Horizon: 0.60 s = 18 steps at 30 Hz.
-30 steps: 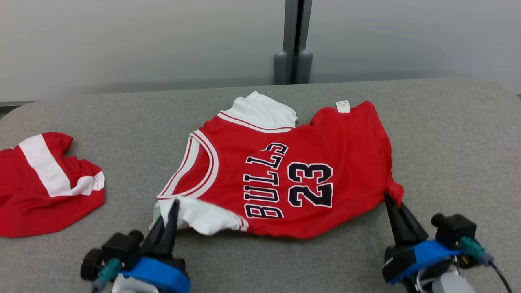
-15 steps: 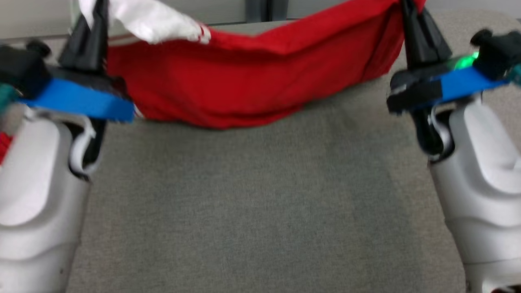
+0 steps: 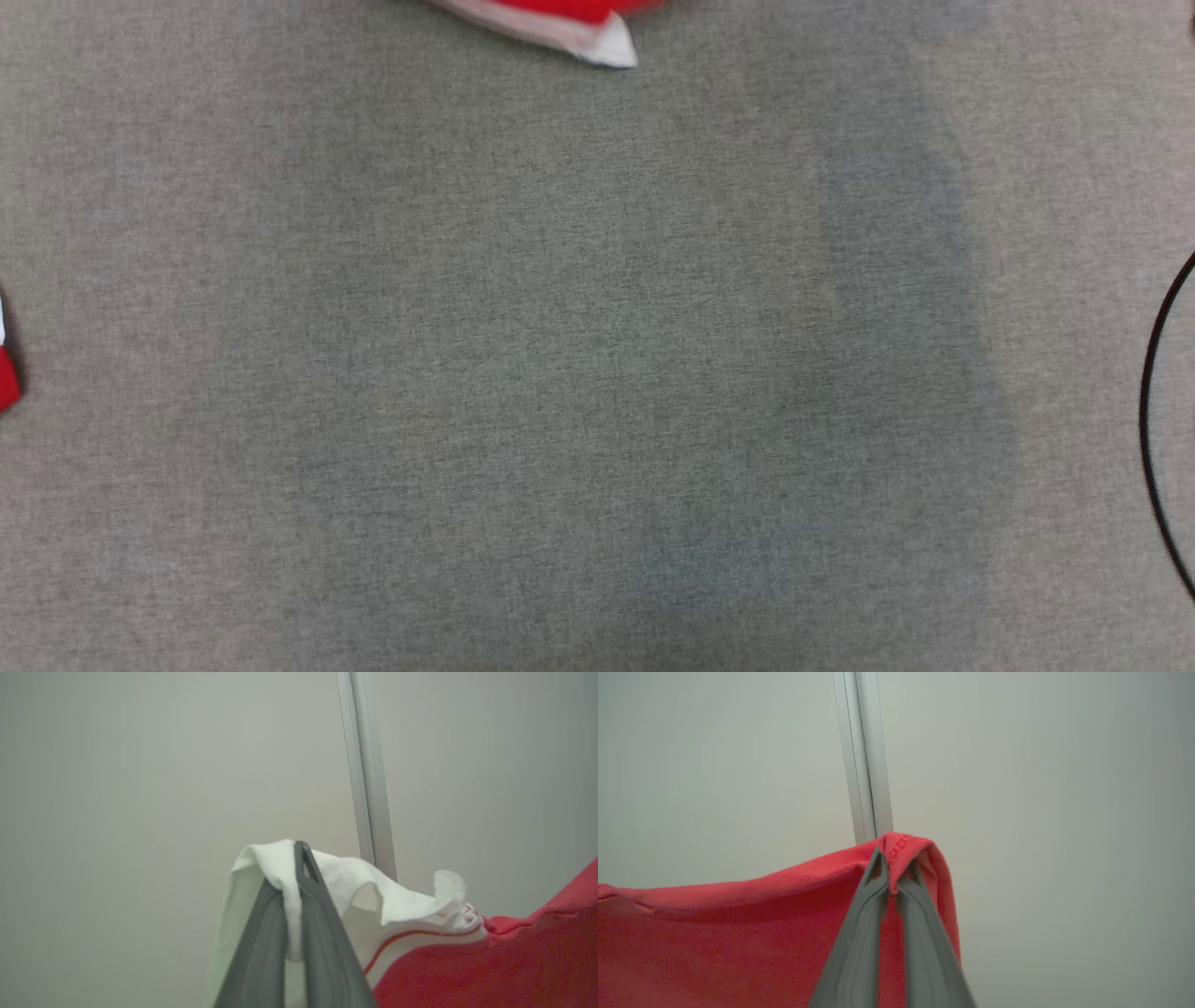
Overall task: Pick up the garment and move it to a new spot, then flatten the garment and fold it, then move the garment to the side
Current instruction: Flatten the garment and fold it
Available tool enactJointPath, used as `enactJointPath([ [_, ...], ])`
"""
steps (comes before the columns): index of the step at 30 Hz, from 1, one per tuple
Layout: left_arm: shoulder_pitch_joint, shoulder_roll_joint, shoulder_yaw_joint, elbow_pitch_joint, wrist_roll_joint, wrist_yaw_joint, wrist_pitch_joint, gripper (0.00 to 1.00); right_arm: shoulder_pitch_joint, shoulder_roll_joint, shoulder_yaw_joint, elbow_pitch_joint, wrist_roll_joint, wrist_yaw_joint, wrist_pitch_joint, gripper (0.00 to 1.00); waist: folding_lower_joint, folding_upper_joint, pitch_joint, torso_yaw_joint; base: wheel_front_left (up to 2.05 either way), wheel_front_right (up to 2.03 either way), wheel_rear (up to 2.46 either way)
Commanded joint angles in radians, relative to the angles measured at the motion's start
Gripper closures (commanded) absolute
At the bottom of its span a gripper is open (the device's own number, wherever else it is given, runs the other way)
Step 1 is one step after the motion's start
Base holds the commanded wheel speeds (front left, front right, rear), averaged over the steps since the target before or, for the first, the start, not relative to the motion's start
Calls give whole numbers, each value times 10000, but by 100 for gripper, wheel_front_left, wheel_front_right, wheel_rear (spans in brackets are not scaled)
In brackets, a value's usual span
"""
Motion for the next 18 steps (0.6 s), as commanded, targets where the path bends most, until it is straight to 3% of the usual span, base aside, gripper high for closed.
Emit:
enactJointPath([
  [1,-690,-131,-102,296,-63,-11,-171,100,-569,-126,-43,293,62,5,-116,100,-4,0,103,78,0,0,0],
  [9,-2128,-355,-1027,1352,-301,-11,-677,100,-1736,-251,155,1431,348,5,-360,100,-4,0,62,105,0,0,0],
  [18,-424,-151,-1195,1288,-722,21,-854,100,14,-215,750,1158,1148,5,-430,100,-4,0,5,189,0,0,0],
])
